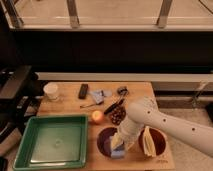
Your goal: Wipe purple bowl with sponge
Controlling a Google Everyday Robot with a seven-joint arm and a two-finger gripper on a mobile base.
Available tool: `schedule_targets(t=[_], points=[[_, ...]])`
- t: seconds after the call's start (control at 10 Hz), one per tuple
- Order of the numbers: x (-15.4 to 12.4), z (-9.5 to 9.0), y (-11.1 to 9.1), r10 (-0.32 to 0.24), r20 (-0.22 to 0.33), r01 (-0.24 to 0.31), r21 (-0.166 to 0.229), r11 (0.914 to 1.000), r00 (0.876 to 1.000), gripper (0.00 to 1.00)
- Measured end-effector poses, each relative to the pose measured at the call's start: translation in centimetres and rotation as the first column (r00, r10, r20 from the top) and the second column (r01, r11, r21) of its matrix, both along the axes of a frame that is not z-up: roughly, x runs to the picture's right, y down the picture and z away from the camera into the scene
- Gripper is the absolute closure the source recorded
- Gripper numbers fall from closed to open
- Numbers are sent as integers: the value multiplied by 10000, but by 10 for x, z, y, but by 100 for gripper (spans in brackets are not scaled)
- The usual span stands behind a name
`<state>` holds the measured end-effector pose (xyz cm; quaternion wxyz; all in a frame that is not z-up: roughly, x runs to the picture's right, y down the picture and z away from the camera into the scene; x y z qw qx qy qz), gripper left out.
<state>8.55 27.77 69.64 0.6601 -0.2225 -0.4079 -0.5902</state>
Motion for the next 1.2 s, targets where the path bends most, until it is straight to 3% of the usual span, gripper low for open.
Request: schedule_targets(t=[0.2, 0.5, 0.7, 0.9, 1.2], points=[[8, 10, -22, -296, -295, 301, 165, 9994, 9991, 90], [-11, 21, -37, -747, 51, 745, 334, 9967, 9972, 90], [-34, 22, -29, -845, 543, 827, 339, 9960, 9949, 90], [-39, 16, -14, -745, 742, 732, 201, 9971, 9945, 90], [-23, 5, 4, -312, 300, 317, -144, 9994, 9991, 88]])
